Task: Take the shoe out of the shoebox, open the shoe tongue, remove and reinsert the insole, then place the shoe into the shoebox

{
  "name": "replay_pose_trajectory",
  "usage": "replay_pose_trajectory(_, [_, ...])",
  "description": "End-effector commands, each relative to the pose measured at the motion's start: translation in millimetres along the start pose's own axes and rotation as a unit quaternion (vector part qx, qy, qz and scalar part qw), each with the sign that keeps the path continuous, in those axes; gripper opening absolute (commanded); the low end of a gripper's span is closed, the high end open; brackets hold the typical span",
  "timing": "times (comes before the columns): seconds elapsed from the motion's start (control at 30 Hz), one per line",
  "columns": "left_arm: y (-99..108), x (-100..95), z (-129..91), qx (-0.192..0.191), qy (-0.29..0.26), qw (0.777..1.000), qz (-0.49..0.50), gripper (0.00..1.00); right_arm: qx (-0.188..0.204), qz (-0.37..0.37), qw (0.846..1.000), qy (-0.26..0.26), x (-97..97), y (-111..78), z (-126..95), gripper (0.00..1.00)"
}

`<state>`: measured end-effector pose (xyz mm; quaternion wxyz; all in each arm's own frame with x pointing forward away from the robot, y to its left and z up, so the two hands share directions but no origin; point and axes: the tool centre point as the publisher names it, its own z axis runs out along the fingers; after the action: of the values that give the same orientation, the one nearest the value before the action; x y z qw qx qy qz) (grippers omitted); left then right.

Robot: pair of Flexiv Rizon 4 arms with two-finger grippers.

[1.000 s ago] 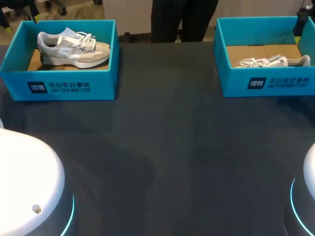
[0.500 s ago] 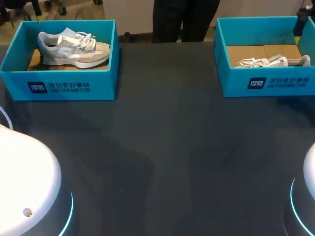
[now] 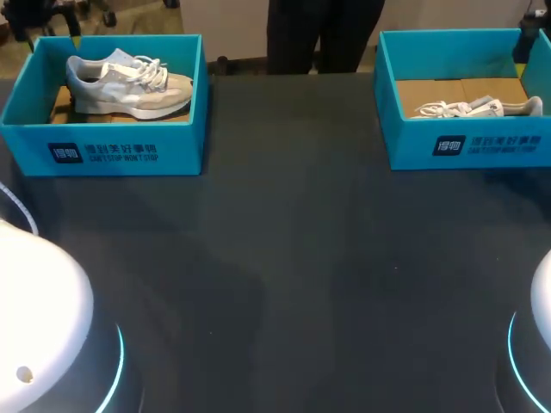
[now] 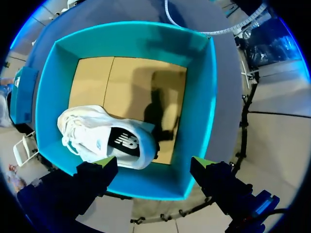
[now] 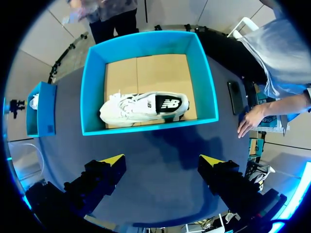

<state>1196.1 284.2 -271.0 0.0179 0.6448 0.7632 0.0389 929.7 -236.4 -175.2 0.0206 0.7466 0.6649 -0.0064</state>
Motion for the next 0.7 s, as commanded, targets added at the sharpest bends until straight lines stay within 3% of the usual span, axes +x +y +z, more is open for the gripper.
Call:
replay_pose_trajectory(0.03, [25, -4.9, 17, 0.039, -0.005, 0.999, 0.014, 1.00, 0.000, 0.000, 1.000, -0.001, 0.1, -0.3, 0, 1.00])
replay_pose_trajectory(0.23, [30, -10.7, 32, 0.044, 0.014, 0.998, 0.030, 1.00, 0.000, 0.000, 1.000, -0.001, 0.1, -0.3, 0, 1.00])
replay_pose_trajectory(0.37, [31, -6.4, 38, 0.070, 0.016, 0.997, 0.040, 1.00, 0.000, 0.000, 1.000, -0.001, 0.1, -0.3, 0, 1.00])
replay_pose_trajectory(0.7, [28, -3.0, 58, 0.091, 0.029, 0.995, 0.042, 1.00, 0.000, 0.000, 1.000, -0.001, 0.1, -0.3, 0, 1.00])
